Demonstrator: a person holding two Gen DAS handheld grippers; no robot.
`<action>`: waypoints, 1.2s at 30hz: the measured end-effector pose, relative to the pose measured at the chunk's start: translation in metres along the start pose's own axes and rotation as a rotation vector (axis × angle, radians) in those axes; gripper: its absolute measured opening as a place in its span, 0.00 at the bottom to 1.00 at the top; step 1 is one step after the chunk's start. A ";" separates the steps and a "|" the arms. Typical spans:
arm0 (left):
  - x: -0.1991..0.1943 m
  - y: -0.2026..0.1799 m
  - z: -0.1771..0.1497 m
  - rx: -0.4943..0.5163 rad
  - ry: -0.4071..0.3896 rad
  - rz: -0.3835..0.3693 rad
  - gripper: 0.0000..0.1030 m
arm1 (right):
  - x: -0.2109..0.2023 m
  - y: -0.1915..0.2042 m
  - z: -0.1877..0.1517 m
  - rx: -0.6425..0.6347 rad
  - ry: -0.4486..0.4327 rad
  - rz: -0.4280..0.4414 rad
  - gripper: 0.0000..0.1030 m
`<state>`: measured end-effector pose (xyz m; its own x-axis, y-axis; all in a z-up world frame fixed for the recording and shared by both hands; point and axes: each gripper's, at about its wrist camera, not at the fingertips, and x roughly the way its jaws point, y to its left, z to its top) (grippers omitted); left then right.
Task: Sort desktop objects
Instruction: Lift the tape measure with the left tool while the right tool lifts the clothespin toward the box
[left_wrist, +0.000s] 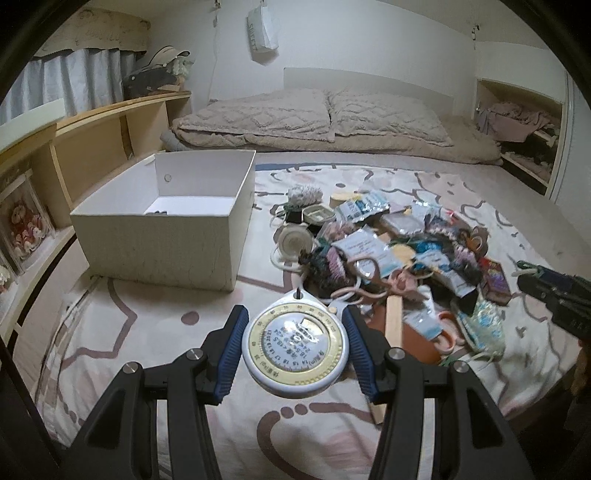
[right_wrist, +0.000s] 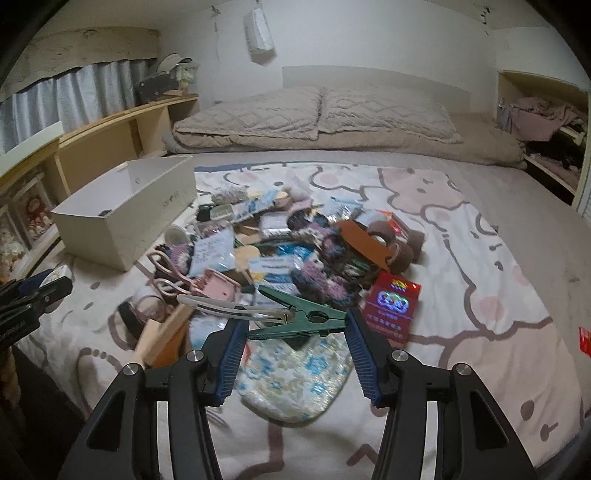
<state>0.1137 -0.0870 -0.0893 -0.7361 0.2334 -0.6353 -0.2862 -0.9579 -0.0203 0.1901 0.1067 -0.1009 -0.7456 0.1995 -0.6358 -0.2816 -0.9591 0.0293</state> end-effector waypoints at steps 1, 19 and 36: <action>-0.002 0.000 0.004 -0.004 -0.001 -0.003 0.51 | -0.002 0.003 0.004 -0.005 -0.005 0.007 0.53; -0.031 0.021 0.102 -0.068 -0.049 0.036 0.51 | -0.017 0.066 0.084 -0.123 -0.037 0.123 0.53; -0.009 0.078 0.173 -0.043 -0.080 0.054 0.51 | 0.003 0.117 0.142 -0.123 -0.018 0.169 0.53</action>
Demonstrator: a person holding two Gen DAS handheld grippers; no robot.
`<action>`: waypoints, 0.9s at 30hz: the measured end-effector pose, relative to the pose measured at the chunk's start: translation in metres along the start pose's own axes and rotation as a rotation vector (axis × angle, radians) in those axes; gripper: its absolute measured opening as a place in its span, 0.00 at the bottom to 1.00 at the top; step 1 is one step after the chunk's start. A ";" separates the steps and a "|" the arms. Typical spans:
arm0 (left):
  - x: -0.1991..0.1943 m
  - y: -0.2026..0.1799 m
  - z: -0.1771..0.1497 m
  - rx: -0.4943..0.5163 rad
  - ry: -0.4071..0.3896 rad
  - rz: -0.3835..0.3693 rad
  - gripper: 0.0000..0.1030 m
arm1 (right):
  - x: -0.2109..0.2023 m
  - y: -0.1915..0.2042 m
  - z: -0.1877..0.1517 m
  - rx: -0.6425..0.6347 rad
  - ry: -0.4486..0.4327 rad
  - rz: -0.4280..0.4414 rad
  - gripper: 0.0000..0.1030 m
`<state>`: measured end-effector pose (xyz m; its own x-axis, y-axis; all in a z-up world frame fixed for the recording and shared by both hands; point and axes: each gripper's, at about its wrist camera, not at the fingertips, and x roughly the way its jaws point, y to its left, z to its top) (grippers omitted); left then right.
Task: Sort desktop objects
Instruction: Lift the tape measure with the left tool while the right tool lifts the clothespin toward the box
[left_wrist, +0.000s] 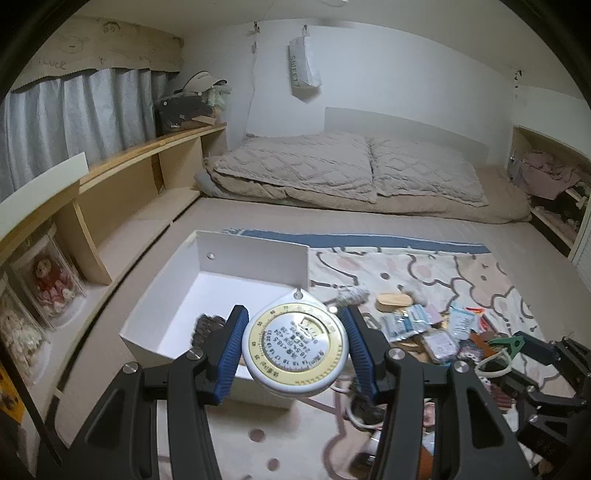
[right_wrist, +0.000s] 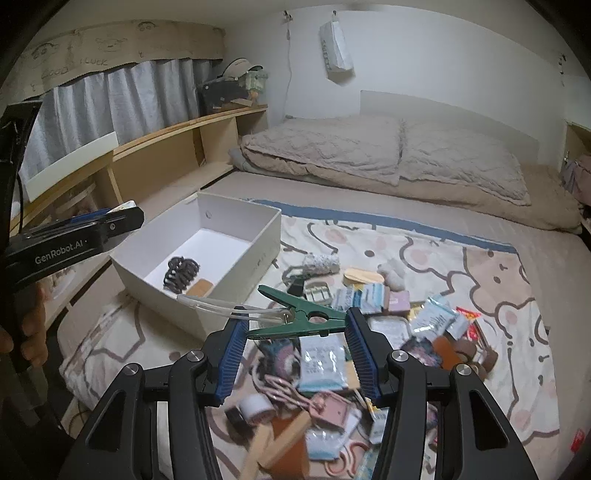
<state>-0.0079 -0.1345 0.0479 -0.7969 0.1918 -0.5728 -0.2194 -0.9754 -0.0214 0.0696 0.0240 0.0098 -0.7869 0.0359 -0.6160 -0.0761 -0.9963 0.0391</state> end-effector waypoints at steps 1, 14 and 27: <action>0.001 0.004 0.001 0.004 -0.001 0.007 0.51 | 0.002 0.004 0.003 0.000 -0.001 0.000 0.53; 0.027 0.061 0.021 -0.014 -0.007 0.070 0.51 | 0.035 0.042 0.029 -0.015 0.012 0.023 0.53; 0.027 0.075 0.027 0.003 -0.039 0.117 0.51 | 0.051 0.048 0.042 -0.050 0.025 0.058 0.53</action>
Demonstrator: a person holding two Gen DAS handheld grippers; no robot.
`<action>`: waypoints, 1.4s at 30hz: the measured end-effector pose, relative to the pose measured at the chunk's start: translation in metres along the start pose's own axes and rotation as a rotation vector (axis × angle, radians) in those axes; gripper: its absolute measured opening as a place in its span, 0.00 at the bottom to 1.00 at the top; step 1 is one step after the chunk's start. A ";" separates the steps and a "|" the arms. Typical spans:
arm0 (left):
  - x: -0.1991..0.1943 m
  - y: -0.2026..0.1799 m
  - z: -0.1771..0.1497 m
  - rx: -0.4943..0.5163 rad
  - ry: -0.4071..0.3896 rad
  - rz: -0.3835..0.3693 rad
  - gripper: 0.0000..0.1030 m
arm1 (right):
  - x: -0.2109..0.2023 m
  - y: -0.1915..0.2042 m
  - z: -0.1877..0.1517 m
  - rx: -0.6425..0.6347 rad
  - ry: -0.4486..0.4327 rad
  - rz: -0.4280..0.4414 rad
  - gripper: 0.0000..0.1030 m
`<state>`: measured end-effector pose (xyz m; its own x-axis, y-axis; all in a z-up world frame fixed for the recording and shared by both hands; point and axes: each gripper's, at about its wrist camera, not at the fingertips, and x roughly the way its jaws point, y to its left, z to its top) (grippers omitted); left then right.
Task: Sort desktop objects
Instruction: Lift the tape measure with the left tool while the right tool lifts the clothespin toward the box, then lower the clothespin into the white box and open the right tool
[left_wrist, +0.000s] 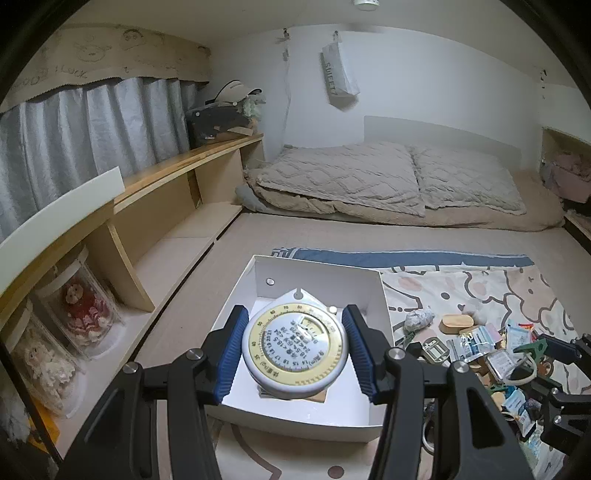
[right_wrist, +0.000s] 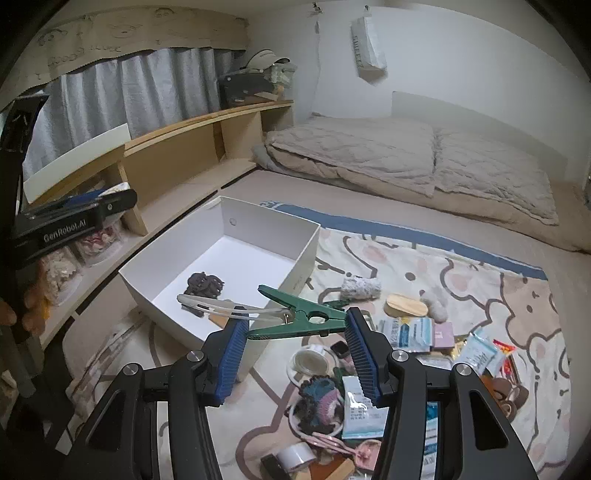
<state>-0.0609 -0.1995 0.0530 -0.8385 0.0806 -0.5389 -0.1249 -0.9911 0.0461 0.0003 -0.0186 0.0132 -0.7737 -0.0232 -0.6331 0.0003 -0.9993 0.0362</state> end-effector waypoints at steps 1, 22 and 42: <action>0.001 0.001 -0.001 -0.011 0.004 -0.002 0.51 | 0.002 0.001 0.001 -0.002 0.002 0.008 0.53; 0.068 0.033 -0.015 -0.149 0.127 0.029 0.51 | 0.076 0.006 0.026 -0.004 0.044 0.143 0.53; 0.114 0.060 -0.025 -0.183 0.208 0.053 0.51 | 0.162 0.043 0.047 -0.099 0.176 0.257 0.53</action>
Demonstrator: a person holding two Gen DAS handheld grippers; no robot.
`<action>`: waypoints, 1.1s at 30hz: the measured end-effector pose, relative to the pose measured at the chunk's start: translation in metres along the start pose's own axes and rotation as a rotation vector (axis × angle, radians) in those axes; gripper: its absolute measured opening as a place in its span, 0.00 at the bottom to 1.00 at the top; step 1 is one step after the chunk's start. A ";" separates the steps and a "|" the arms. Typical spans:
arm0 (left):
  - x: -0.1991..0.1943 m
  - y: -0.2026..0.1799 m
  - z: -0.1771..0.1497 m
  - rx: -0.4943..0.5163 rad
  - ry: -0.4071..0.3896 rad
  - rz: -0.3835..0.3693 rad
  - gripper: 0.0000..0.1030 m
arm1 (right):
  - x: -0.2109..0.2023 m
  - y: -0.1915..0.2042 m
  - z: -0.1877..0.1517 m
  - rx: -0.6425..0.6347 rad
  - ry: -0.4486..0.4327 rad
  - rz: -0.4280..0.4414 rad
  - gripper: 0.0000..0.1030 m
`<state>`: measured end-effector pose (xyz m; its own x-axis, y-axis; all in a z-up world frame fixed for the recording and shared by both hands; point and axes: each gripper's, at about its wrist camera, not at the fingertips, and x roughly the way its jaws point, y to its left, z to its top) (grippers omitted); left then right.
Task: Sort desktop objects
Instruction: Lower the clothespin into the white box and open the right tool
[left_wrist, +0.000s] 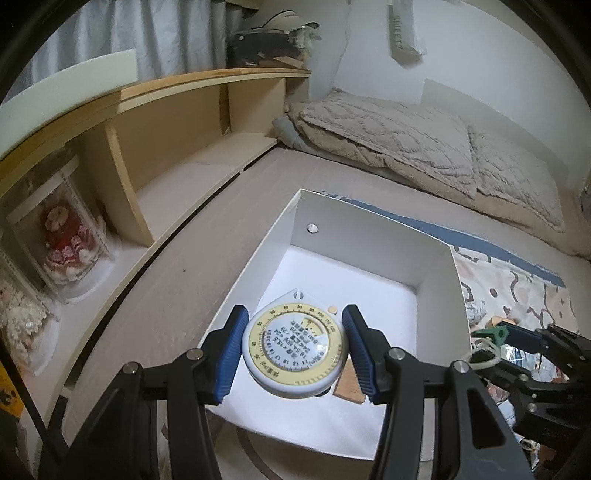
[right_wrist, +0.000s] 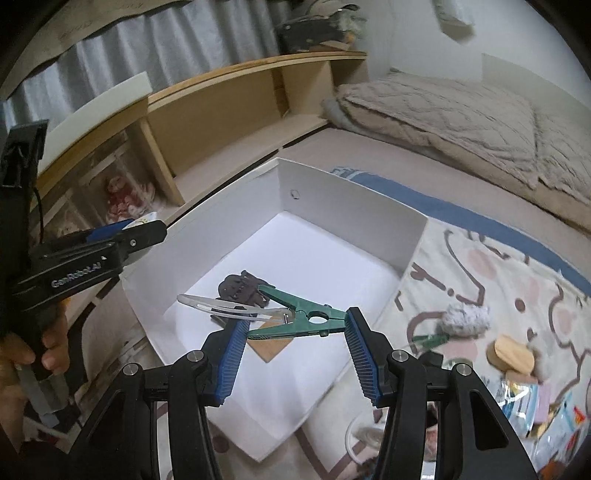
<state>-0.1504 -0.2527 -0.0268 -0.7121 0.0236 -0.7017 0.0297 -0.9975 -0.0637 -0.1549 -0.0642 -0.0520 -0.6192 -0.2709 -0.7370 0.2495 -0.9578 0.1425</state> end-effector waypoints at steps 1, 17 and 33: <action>-0.001 0.002 0.000 -0.009 -0.001 -0.001 0.51 | 0.004 0.000 0.002 0.000 0.005 0.002 0.53; 0.012 -0.004 -0.001 -0.015 0.016 -0.067 0.51 | 0.110 -0.011 0.032 0.102 0.239 -0.059 0.53; 0.009 0.008 0.001 -0.009 -0.024 -0.072 0.51 | 0.179 -0.029 0.031 0.307 0.441 -0.108 0.53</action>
<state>-0.1566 -0.2604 -0.0329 -0.7290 0.0938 -0.6781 -0.0158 -0.9926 -0.1203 -0.2962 -0.0875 -0.1676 -0.2419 -0.1671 -0.9558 -0.0674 -0.9798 0.1884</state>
